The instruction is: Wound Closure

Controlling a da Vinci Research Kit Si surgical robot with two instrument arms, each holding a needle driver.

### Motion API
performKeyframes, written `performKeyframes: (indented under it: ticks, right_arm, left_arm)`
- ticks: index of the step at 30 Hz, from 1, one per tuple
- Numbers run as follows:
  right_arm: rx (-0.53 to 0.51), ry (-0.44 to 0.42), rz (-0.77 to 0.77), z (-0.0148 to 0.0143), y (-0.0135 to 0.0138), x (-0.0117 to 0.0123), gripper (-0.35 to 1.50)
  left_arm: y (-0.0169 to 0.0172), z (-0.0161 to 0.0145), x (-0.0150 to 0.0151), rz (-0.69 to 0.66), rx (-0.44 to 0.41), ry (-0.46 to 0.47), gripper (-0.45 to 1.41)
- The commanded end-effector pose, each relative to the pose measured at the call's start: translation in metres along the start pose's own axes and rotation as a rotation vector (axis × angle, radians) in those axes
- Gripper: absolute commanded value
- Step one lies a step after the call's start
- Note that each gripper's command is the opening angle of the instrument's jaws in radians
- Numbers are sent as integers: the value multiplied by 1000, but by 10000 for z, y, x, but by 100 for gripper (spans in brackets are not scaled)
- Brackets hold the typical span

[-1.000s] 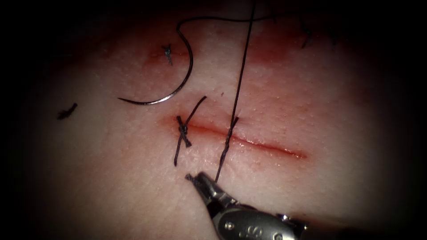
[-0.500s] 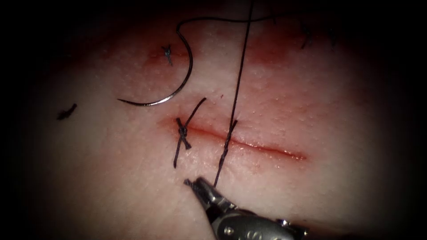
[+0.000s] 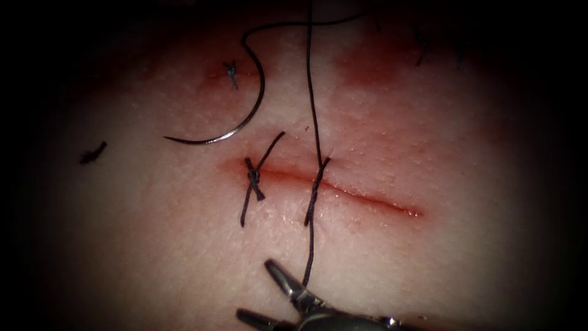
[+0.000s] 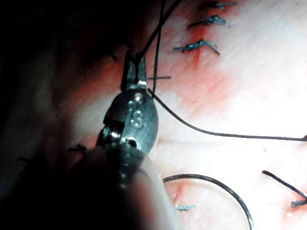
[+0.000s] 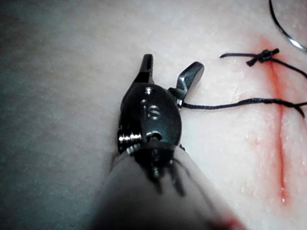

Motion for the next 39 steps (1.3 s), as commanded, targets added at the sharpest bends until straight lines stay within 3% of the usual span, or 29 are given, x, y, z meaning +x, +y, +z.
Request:
performKeyframes:
  ticks: [1, 6, 7, 9, 10, 11, 12, 25, 31, 39]
  right_arm:
    - [3, 2, 4, 2, -4, -1, 114]
    - [126, 49, 51, -11, 27, 11, 39]
    - [136, 54, 50, -11, 32, 12, 29]
    - [163, 87, 43, -10, 43, 14, 26]
    - [195, 106, 40, -7, 52, 15, 2]
    - [195, 106, 40, -7, 52, 15, 2]
    - [216, 111, 55, -5, 57, 16, -35]
    - [392, 160, 350, 46, 113, 4, -35]
    - [438, 164, 387, 64, 123, -2, -35]
    - [490, 180, 435, 95, 120, 1, -35]
  left_arm:
    - [0, 7, -3, 1, -6, 3, -45]
    - [50, -30, 30, -6, -42, 17, -45]
    - [63, -38, 37, -17, -48, 19, -45]
    - [81, -49, 47, -27, -56, 19, -45]
    - [98, -59, 59, -39, -61, 18, -45]
    - [98, -59, 59, -39, -61, 18, -45]
    - [105, -63, 63, -39, -62, 17, -45]
    - [190, -100, 117, -71, -95, 30, -45]
    - [209, -102, 124, -68, -103, 49, -45]
    - [244, -101, 135, -116, -85, 157, -45]
